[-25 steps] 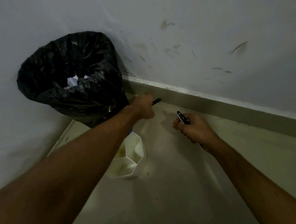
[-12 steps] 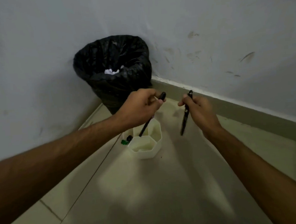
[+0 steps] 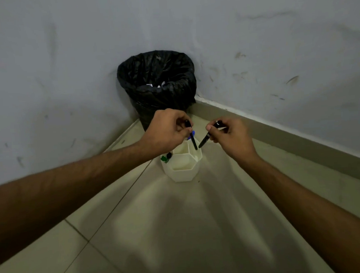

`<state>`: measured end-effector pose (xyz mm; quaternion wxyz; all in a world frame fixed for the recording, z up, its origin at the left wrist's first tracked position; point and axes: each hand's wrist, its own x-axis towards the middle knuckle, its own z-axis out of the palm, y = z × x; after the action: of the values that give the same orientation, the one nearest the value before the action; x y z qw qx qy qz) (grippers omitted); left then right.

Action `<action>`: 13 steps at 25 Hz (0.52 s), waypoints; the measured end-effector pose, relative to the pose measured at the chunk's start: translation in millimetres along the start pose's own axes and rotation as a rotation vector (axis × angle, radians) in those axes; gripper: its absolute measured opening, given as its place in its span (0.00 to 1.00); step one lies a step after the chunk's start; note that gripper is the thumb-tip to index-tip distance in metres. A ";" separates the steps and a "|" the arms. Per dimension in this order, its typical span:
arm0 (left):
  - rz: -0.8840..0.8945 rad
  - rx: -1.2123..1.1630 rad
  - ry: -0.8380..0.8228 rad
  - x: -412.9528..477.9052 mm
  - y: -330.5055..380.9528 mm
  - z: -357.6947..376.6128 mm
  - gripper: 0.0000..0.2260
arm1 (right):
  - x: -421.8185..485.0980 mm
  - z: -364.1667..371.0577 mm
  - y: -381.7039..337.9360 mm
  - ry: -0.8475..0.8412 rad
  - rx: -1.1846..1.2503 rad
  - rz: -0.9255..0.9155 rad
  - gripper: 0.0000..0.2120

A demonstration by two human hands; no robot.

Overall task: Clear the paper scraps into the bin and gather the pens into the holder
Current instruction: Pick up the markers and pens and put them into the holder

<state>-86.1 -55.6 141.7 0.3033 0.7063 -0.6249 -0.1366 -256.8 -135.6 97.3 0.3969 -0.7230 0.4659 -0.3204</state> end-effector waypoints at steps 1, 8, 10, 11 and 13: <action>0.004 -0.022 0.021 0.5 -0.3 0.2 0.07 | -1.1 0.8 0.6 0.005 -0.006 0.009 0.04; 0.044 0.205 -0.191 -1.7 -13.6 32.1 0.10 | -1.8 12.1 9.3 -0.097 -0.104 0.043 0.09; 0.067 0.291 -0.283 -1.7 -12.4 40.7 0.10 | -0.6 16.2 14.1 -0.101 -0.152 0.038 0.07; 0.077 0.332 -0.315 -1.1 -12.6 45.1 0.10 | 0.7 17.9 16.9 -0.088 -0.164 0.041 0.07; 0.064 0.374 -0.355 -1.1 -14.0 52.2 0.09 | 1.6 21.0 20.6 -0.063 -0.175 0.055 0.07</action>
<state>-104.9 -67.4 92.5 0.0574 0.6947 -0.7049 -0.1309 -247.4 -136.5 69.4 0.3551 -0.7516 0.4992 -0.2447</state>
